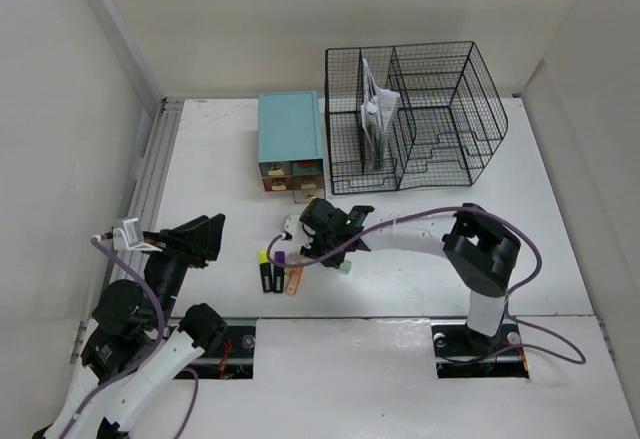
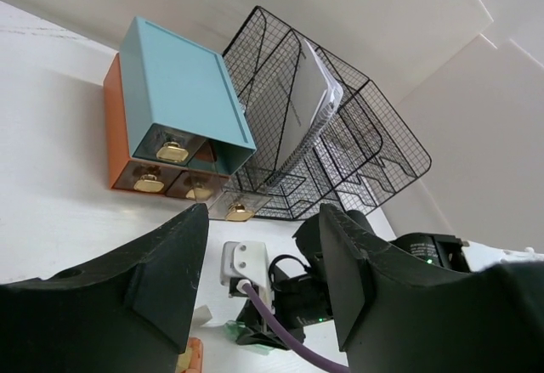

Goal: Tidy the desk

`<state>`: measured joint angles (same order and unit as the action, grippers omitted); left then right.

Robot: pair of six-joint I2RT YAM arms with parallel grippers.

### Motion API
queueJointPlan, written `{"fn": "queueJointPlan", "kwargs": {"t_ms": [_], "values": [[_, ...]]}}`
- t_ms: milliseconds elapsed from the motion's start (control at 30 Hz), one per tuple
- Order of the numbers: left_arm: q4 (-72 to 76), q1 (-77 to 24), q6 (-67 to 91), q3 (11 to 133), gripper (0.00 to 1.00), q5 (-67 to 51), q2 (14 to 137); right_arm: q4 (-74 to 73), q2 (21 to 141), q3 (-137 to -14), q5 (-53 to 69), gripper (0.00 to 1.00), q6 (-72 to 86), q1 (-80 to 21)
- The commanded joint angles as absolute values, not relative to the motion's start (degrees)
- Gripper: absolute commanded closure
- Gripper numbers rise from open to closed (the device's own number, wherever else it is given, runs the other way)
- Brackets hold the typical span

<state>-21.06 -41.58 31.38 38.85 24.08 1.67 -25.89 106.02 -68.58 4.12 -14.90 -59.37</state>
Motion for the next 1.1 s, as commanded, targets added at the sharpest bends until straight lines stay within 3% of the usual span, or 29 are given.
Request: {"fn": "queueJointPlan", "kwargs": {"t_ms": [0, 367, 633, 1067], "values": [[-20.13, -41.84, 30.23, 39.64, 0.48, 24.79, 1.05, -29.87, 102.85, -74.26, 3.42, 1.0, -18.89, -59.94], [-20.13, -41.84, 30.23, 39.11, 0.48, 25.84, 1.05, -34.9, 97.9, -97.55, 3.88, 1.0, -26.28, -57.67], [-20.13, -41.84, 30.23, 39.11, 0.47, 25.84, 0.53, -21.2, 102.56, -100.46, -2.11, 1.0, -25.05, -53.88], [-20.13, -41.84, 30.76, 38.58, 0.46, 25.84, 0.0, -18.89, 113.64, -107.23, -0.53, 1.0, -23.03, -48.52]]}}
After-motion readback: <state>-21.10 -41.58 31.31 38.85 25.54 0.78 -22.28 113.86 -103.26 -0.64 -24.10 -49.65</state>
